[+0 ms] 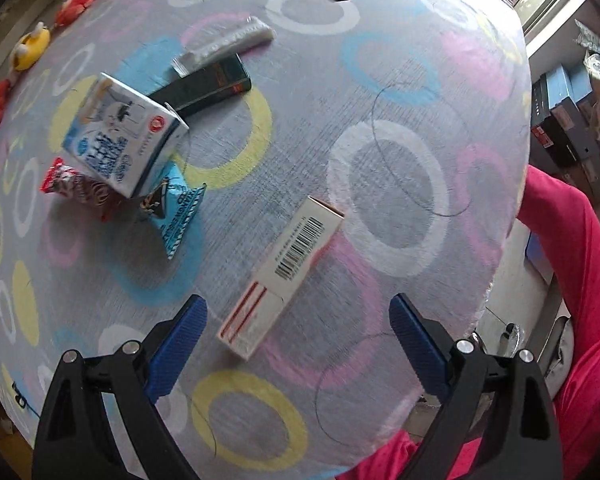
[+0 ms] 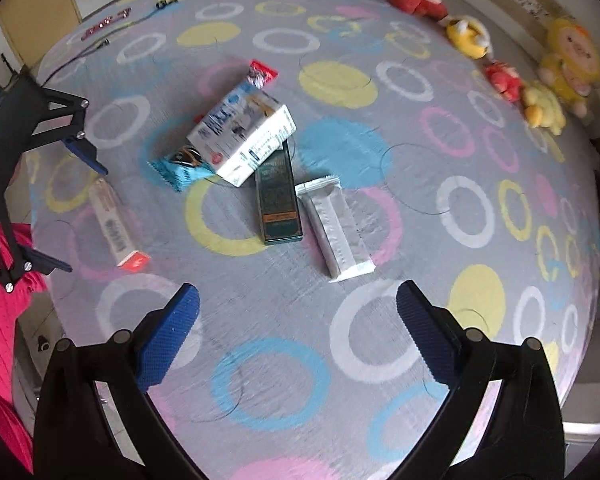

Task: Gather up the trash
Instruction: 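Grasp the red-white medicine box with the left tool while the right tool grasps the white packet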

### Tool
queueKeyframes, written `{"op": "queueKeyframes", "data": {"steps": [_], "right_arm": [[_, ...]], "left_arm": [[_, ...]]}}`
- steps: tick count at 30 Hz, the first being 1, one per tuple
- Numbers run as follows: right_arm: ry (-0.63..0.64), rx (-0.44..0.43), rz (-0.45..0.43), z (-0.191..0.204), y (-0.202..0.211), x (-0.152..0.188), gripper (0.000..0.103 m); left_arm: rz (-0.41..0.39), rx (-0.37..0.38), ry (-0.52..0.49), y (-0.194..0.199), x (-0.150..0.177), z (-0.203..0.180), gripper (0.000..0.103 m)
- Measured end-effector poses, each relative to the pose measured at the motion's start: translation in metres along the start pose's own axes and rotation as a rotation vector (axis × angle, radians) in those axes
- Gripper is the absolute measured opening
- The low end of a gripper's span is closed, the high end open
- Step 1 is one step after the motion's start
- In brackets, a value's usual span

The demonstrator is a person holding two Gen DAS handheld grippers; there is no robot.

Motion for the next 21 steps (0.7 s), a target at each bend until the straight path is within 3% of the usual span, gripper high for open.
{"op": "queueKeyframes", "data": {"steps": [5,7,15,21], "right_arm": [[0.016,-0.03,0.078,-0.008,-0.05,0.008,0.096],[0.025,-0.023,0.105,-0.012,-0.065,0.011,0.096],[0.012,-0.022,0.163,-0.038,-0.107,0.012,0.095],[-0.017,-0.05,0.163,-0.04,-0.119,0.01,0.08]], "left_arm": [[0.01,0.039,0.003,-0.021,0.005,-0.001,0.088],[0.022,0.04,-0.002,-0.029,0.007,-0.002,0.078],[0.016,0.051,0.009,-0.041,0.005,-0.001,0.076],[0.01,0.046,-0.009,-0.046,0.0,-0.002,0.071]]}}
Point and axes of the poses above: each gripper's, at about its wrist camera, not at the fingertips, and y roughly against the way its jaws point, z to its left, x to its underside, the point moved 7 cm from there along -y, roughly the way its jaws point, and after that the axes turned 11 degrees about -z, right-handed, at the moved point
